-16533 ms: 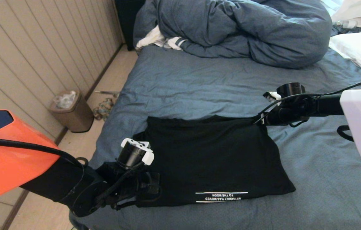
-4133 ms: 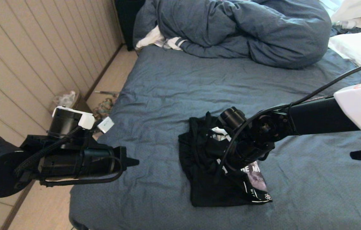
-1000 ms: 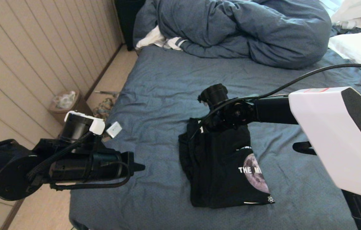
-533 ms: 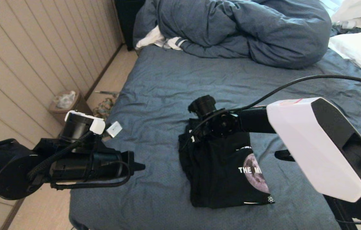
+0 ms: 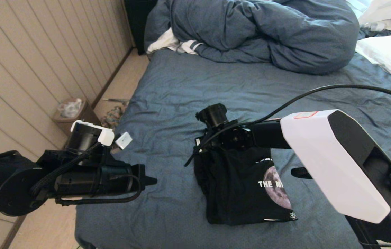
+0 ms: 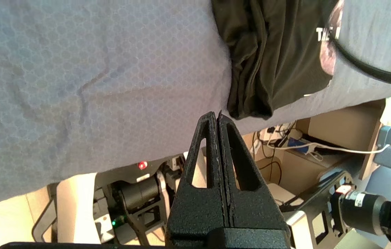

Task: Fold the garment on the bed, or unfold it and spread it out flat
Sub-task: Fold the black T-shirt, then unford the black T-shirt

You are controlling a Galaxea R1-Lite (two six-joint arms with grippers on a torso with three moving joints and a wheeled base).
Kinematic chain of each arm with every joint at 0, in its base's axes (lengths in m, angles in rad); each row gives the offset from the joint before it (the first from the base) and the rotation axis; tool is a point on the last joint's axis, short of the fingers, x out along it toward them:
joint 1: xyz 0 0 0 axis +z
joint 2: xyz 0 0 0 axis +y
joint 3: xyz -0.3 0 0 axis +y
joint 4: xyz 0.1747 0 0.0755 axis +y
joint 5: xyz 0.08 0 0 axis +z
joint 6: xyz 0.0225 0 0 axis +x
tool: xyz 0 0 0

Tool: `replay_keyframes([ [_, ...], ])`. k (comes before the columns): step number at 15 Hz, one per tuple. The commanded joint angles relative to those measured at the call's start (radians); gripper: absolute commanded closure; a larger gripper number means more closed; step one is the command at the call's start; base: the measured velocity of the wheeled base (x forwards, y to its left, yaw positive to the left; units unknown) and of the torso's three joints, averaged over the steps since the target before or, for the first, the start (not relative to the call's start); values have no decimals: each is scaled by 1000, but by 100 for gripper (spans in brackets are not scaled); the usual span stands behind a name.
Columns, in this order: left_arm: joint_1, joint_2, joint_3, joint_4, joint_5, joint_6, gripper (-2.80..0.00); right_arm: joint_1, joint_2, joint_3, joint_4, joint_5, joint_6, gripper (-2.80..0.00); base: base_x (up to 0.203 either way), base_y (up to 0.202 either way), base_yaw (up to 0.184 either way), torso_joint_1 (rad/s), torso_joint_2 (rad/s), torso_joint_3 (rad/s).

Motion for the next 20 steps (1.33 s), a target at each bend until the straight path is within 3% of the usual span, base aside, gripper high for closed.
replay_keyframes([
  [1, 2, -8, 0, -7, -1, -3, 0, 5, -63, 1, 0, -1, 2, 0, 0, 0, 0, 0, 0, 0],
  [3, 6, -40, 1, -15, 20, -3, 0, 11, -154, 6, 4, -1, 4, 0, 0, 0, 0, 0, 0, 0],
  [7, 7, -198, -27, -4, 126, 6, 0, 25, -401, 96, 29, -4, 9, 0, 0, 0, 0, 0, 0, 0],
  [10, 7, -394, -11, 75, 241, 52, 0, 21, -679, 304, 54, -49, 7, 0, 0, 0, 0, 0, 0, 0],
  [12, 9, -573, 55, 129, 300, 78, 0, 18, -907, 514, 60, -92, 4, 0, 0, 0, 0, 0, 0, 0],
  [15, 10, -855, 120, 314, 387, 112, 0, 11, -1259, 853, 73, -172, 3, 0, 0, 0, 0, 0, 0, 0],
  [17, 12, -1033, 131, 481, 478, 126, 0, -37, -1463, 1034, 109, -238, 6, 0, 0, 0, 0, 0, 0, 0],
  [19, 17, -1173, 135, 691, 602, 132, 0, -156, -1635, 1149, 151, -278, 8, 0, 0, 0, 0, 0, 0, 0],
  [20, 42, -1228, 143, 776, 644, 127, 0, -254, -1708, 1205, 169, -291, 8, 0, 0, 0, 0, 0, 0, 0],
])
